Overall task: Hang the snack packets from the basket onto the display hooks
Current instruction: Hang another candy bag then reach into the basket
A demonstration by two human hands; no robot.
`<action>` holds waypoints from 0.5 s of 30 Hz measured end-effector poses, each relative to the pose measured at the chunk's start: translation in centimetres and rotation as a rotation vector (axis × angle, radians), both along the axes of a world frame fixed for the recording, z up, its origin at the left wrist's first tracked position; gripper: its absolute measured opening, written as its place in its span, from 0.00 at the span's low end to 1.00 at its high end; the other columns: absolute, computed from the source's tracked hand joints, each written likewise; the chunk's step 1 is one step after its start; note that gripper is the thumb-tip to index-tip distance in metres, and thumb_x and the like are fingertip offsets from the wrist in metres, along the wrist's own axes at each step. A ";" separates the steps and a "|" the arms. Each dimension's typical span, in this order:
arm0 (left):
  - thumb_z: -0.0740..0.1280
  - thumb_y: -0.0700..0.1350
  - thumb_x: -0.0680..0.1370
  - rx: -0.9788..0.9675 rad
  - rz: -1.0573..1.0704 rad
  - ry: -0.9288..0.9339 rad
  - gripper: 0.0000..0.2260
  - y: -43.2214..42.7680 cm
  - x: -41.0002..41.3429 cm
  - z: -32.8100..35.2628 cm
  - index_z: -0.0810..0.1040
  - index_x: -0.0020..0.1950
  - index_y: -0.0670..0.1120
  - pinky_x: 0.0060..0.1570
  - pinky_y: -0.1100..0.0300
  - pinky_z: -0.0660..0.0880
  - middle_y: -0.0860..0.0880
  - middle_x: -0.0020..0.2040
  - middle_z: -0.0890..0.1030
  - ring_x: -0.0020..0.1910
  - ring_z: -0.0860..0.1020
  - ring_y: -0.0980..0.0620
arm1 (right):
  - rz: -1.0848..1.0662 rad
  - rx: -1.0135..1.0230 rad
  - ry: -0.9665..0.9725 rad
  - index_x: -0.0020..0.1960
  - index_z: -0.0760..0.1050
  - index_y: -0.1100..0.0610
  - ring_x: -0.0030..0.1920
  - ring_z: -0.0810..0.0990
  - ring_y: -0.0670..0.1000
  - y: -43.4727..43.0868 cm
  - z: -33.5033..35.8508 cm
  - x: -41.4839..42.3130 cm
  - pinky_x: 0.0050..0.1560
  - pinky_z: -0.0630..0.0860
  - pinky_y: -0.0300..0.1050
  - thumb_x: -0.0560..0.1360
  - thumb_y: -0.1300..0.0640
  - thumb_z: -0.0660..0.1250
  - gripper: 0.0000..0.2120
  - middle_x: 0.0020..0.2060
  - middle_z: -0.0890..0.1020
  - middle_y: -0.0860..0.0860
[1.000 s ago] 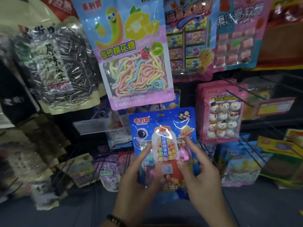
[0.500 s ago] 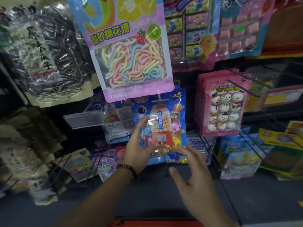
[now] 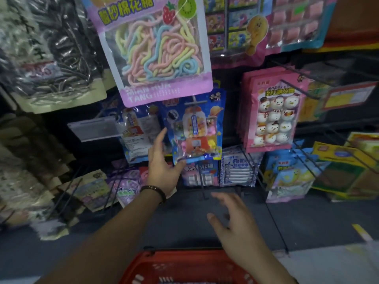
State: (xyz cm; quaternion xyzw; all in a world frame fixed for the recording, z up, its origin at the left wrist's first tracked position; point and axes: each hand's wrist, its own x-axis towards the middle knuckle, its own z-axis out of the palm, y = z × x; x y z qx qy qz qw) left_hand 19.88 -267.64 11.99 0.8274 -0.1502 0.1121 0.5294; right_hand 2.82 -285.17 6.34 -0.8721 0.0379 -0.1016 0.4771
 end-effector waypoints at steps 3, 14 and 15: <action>0.75 0.40 0.78 0.014 0.070 0.028 0.36 1.1 -3.2 -1.5 0.63 0.80 0.61 0.69 0.50 0.75 0.50 0.74 0.68 0.69 0.73 0.53 | 0.008 0.045 0.106 0.67 0.76 0.40 0.63 0.78 0.39 0.3 -1.7 -1.2 0.62 0.78 0.43 0.79 0.49 0.74 0.18 0.62 0.78 0.37; 0.75 0.55 0.72 0.558 -0.169 0.798 0.18 8.9 -19.1 -22.7 0.83 0.61 0.53 0.56 0.55 0.79 0.51 0.56 0.86 0.54 0.83 0.49 | 0.290 -0.240 0.800 0.64 0.80 0.49 0.62 0.83 0.56 2.8 -12.2 -8.4 0.52 0.75 0.45 0.81 0.47 0.68 0.13 0.61 0.85 0.52; 0.77 0.64 0.68 0.598 -0.165 0.954 0.27 9.7 -19.6 -25.3 0.85 0.59 0.49 0.56 0.54 0.79 0.48 0.56 0.86 0.56 0.84 0.46 | 0.320 -0.259 0.845 0.63 0.80 0.48 0.62 0.83 0.56 3.0 -13.0 -8.9 0.50 0.74 0.45 0.82 0.46 0.68 0.12 0.61 0.85 0.52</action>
